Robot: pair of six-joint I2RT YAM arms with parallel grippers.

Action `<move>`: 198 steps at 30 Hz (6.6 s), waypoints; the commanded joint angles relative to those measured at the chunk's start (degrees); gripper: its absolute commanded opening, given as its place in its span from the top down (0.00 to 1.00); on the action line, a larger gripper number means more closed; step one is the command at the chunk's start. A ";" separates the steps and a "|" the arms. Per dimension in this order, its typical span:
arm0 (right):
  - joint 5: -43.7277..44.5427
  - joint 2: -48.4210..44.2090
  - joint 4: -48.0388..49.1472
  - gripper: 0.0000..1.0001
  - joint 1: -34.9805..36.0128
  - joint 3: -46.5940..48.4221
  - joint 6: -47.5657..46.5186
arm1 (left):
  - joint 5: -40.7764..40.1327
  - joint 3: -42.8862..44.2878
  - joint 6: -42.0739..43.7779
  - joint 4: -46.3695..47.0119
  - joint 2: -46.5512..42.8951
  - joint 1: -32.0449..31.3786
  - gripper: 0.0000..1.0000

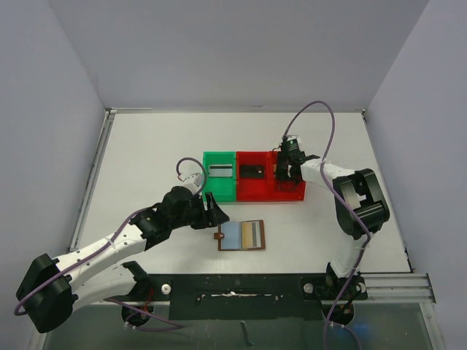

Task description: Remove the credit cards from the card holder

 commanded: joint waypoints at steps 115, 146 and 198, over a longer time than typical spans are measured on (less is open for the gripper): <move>-14.97 -26.84 21.01 0.83 25.40 -44.04 35.23 | -2.29 -12.34 -14.44 30.69 18.79 -7.13 1.00; -20.08 -19.51 23.89 0.80 26.29 -39.72 37.42 | -0.19 -8.88 -13.11 31.31 19.72 -6.71 0.79; -21.98 -41.07 22.83 0.24 14.86 -28.18 21.95 | -18.19 -2.95 -0.66 -0.12 -14.88 -2.32 1.00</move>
